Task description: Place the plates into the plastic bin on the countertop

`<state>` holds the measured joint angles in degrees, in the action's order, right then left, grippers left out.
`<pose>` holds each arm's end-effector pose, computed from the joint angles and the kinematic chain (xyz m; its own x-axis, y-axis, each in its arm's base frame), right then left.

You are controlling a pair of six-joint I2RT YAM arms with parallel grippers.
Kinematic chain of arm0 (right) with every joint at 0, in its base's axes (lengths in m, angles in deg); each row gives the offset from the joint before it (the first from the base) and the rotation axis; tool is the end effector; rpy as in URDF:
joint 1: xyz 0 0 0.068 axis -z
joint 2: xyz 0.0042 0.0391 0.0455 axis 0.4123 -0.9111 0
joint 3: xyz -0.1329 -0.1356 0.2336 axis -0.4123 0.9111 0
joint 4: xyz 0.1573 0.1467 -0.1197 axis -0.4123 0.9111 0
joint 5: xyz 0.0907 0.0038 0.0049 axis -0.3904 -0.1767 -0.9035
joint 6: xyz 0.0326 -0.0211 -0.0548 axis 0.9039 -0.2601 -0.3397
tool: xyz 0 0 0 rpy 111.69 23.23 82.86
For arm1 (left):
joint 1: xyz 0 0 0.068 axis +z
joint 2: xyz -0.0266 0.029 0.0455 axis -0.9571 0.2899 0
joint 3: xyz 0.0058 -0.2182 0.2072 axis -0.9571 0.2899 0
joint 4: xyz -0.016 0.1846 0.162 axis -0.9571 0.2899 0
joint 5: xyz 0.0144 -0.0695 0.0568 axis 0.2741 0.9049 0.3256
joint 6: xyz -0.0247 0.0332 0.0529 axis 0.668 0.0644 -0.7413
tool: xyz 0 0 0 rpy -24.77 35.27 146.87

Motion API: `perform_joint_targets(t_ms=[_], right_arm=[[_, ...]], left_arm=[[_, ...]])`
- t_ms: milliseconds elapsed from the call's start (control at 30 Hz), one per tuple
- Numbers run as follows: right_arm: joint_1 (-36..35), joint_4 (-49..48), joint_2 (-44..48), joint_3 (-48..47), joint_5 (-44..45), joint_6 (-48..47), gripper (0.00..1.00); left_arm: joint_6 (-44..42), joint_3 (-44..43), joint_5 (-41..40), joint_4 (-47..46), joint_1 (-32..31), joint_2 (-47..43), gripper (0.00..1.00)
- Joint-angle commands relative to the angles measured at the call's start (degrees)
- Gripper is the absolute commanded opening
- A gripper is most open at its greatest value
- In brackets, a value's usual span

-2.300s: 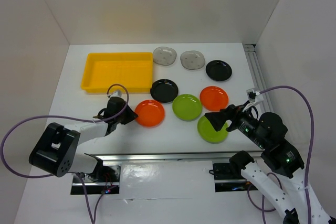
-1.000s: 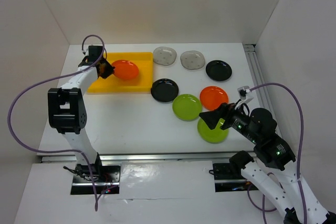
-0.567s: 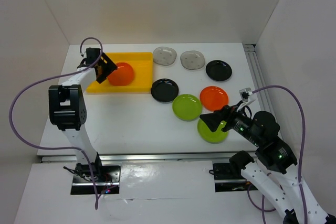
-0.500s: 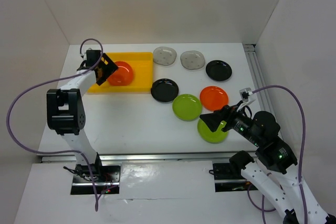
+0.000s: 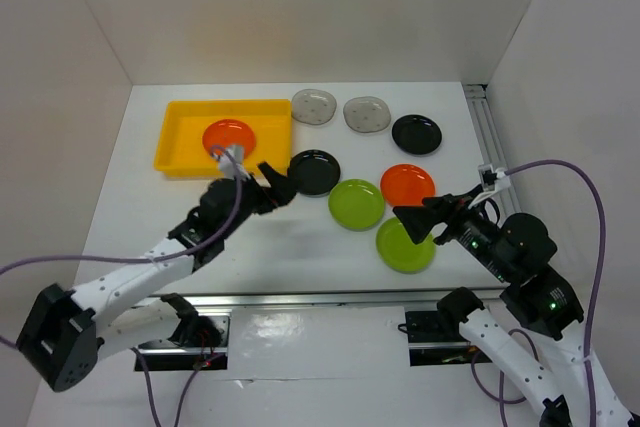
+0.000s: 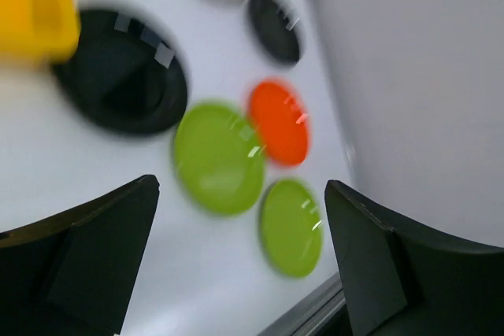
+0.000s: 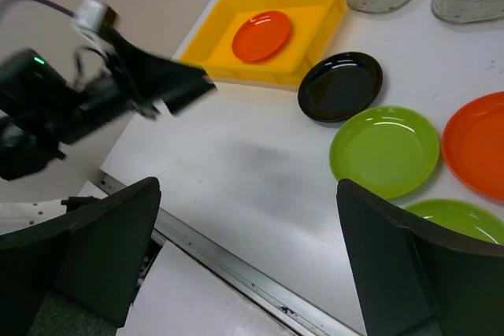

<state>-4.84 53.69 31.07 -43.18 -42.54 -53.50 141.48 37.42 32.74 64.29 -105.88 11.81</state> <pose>0.0372 0.0261 0.3752 -0.3268 0.3502 -0.8778 -0.4622 0.7509 0.4717 0.1893 -0.1155 0.3241 -0.4044 -0.6862 -0.6046 0.2208 0.5683 -0.7926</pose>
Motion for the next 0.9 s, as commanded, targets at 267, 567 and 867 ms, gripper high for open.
perform_joint_targets(t_ms=[267,567,867], right_arm=[[0.3,-3.7,1.9,2.7,-6.1,-0.9,1.0],[0.3,-2.0,2.4,3.3,-6.1,-0.9,1.0],[0.8,-0.8,2.4,2.6,-6.1,-1.5,1.0]], left_arm=[[8.6,11.2,-4.7,-22.6,-12.0,23.7,1.0],[9.7,-2.0,-3.5,-24.3,-13.9,44.9,0.91],[13.5,-3.8,-6.3,-23.2,-13.9,50.8,0.69]])
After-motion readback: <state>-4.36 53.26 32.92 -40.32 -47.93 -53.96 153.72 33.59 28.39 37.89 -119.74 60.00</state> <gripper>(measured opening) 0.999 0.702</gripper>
